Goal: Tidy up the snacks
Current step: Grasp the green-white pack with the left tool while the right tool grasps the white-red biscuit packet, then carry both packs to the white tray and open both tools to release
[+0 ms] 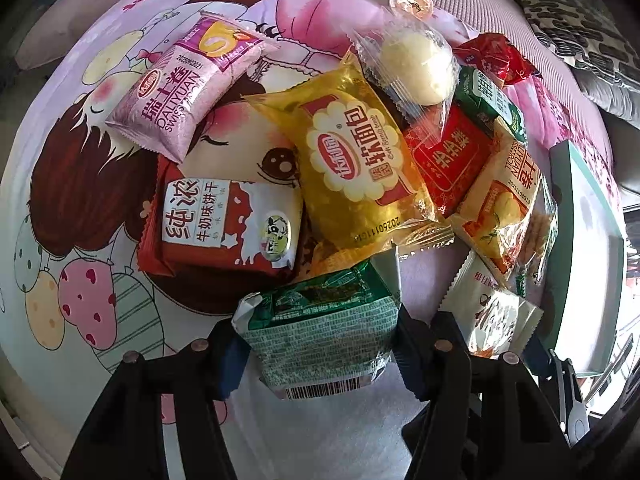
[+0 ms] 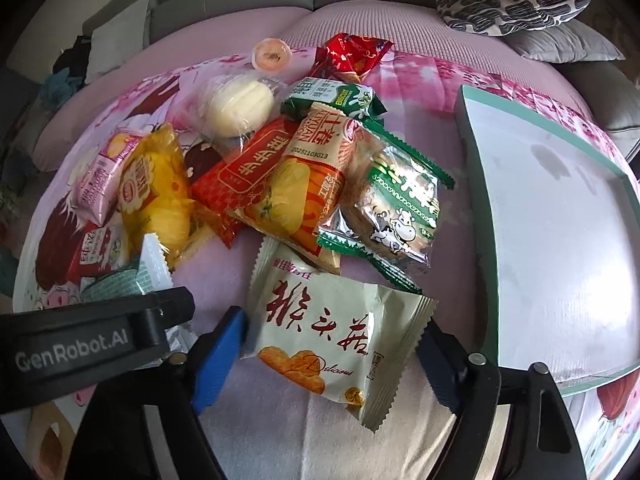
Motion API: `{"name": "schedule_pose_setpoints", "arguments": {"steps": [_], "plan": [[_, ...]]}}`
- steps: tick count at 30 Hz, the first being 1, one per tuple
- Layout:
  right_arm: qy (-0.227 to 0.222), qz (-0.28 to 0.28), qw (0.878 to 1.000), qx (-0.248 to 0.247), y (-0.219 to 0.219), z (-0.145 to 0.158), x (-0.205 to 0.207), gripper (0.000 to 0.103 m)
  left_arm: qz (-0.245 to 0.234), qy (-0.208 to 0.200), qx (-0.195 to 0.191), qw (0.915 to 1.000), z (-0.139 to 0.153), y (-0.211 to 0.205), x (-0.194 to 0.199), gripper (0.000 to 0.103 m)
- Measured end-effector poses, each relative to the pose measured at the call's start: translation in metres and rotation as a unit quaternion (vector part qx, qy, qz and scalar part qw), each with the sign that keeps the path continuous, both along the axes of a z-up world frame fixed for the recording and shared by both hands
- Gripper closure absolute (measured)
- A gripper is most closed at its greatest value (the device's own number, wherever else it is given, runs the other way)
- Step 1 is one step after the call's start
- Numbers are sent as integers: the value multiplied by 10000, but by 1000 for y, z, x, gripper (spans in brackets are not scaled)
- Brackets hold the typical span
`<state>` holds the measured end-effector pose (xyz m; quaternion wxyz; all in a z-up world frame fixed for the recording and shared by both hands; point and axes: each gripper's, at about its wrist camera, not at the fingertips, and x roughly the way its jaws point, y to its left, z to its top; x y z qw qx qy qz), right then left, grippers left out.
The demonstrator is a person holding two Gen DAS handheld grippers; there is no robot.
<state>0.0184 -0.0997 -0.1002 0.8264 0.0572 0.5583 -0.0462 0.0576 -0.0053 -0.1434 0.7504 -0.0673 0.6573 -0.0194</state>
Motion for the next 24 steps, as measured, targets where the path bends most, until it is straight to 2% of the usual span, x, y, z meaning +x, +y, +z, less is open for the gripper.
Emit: {"name": "schedule_pose_setpoints", "arguments": {"steps": [4, 5, 7, 10, 17, 24], "plan": [[-19, -37, 9999, 97, -6, 4, -3, 35, 42, 7, -74, 10000, -7, -1, -3, 43], [-35, -54, 9999, 127, -8, 5, -4, 40, 45, 10, -94, 9999, -8, 0, -3, 43], [-54, -92, 9997, 201, -12, 8, -2, 43, 44, 15, -154, 9999, -12, 3, -3, 43], [-13, -130, 9996, 269, -14, 7, 0, 47, 30, 42, -238, 9997, 2, 9, -2, 43], [-92, -224, 9991, 336, -21, 17, -13, 49, 14, -28, -359, 9994, 13, 17, -18, 43], [-446, -317, 9971, 538, -31, 45, -31, 49, 0, -301, -423, 9987, 34, 27, -27, 43]]}}
